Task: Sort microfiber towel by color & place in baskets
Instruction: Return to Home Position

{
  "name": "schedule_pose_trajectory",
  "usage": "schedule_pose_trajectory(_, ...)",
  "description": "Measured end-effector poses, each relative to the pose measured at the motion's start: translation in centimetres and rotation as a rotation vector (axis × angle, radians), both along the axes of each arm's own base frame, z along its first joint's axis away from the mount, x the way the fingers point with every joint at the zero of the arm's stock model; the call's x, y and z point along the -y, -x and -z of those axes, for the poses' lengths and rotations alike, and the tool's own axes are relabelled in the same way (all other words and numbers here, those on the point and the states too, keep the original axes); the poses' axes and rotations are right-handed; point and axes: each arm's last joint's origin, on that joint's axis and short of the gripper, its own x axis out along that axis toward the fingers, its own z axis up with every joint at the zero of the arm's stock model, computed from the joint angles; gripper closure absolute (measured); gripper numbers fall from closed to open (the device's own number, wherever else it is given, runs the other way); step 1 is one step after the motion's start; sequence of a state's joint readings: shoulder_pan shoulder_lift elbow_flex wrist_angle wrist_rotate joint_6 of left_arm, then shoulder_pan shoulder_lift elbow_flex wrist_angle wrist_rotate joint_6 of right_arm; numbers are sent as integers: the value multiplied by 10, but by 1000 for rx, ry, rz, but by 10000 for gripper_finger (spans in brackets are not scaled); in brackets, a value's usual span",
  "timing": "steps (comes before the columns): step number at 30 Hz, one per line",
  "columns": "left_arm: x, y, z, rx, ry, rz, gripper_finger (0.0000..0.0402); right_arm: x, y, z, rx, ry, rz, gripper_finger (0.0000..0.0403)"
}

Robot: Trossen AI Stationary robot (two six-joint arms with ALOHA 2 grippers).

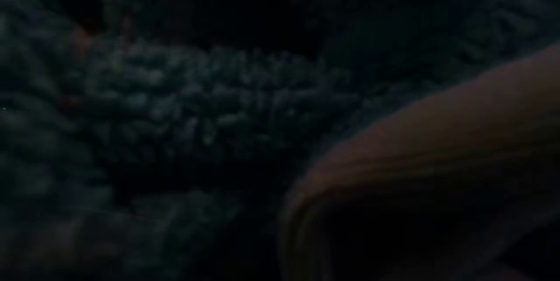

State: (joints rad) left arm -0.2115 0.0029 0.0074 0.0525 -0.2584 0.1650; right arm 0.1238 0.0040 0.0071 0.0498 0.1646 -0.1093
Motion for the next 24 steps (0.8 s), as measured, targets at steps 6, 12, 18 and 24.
schedule_pose_trajectory(6, 0, 0, 0, 1, -1, 1, 282, 0, 0, 0, 0, 0, 0, 236)
schedule_pose_trajectory(12, -2, 0, 0, 1, -1, -17, 282, 0, 0, 0, 0, 0, 0, 236)
schedule_pose_trajectory(18, -6, -1, 0, 1, -1, -66, 282, 0, 0, 0, 0, 0, 0, 236)
schedule_pose_trajectory(24, -10, -1, 0, 0, -1, -103, 282, 0, 0, 0, 0, 0, 0, 236)
